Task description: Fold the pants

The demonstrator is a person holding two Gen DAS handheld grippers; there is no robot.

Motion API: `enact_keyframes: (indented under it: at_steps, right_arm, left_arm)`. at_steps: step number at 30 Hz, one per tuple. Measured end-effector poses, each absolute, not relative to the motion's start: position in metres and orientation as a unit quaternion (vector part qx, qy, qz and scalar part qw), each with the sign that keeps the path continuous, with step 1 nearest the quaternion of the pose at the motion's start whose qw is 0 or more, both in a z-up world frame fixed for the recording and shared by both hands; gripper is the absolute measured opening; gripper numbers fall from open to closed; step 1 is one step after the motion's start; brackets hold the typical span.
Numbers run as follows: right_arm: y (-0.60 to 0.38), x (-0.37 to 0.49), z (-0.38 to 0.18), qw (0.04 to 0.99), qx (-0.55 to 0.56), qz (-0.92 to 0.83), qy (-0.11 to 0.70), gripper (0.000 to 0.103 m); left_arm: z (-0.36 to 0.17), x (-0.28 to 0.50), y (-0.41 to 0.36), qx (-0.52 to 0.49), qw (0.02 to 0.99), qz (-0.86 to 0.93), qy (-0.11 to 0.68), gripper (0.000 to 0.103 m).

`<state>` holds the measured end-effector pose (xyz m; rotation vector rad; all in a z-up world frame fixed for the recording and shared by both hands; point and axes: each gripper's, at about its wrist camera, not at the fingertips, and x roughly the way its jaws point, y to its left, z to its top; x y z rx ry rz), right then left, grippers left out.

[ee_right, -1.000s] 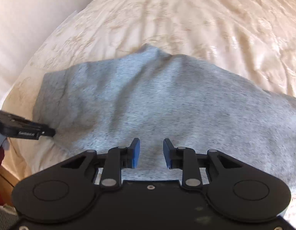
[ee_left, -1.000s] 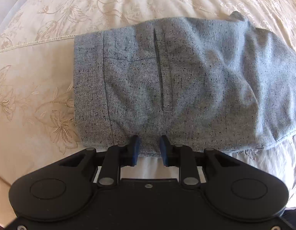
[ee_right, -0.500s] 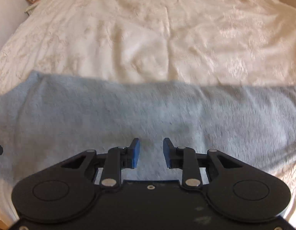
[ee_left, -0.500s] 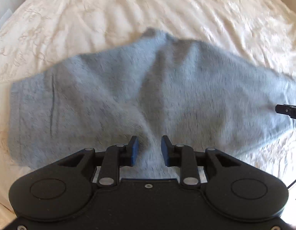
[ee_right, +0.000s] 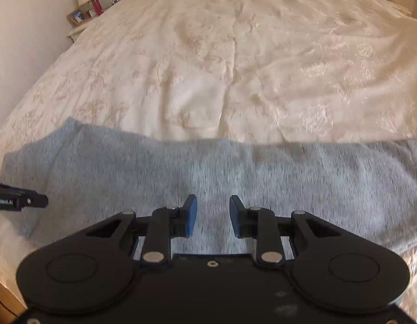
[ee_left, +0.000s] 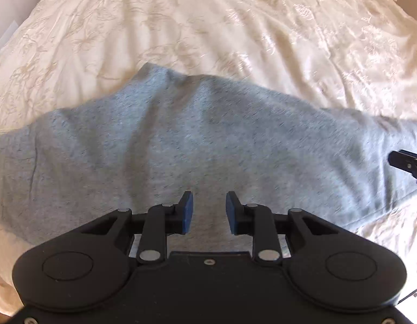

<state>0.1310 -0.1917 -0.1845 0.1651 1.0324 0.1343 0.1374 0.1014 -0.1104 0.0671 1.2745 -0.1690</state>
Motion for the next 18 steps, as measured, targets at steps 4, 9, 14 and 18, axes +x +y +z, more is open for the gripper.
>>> enact_keyframes:
  at_steps: [4, 9, 14, 18]
  right_arm:
    - [-0.188, 0.175, -0.185, 0.872, 0.074, 0.073, 0.479, 0.029]
    - [-0.175, 0.190, -0.237, 0.830, 0.047, 0.066, 0.553, 0.028]
    - [-0.174, 0.165, -0.236, 0.840, 0.038, 0.077, 0.536, 0.028]
    - [-0.184, 0.165, -0.231, 0.839, 0.054, 0.077, 0.536, 0.028]
  left_arm:
    - [-0.114, 0.139, 0.074, 0.014, 0.795, -0.096, 0.599, 0.036]
    - [-0.128, 0.138, 0.060, 0.023, 0.779, -0.105, 0.618, 0.036]
    - [-0.130, 0.153, 0.048, 0.006, 0.774, -0.128, 0.619, 0.036]
    - [-0.143, 0.180, 0.022, -0.007, 0.767, -0.163, 0.621, 0.036]
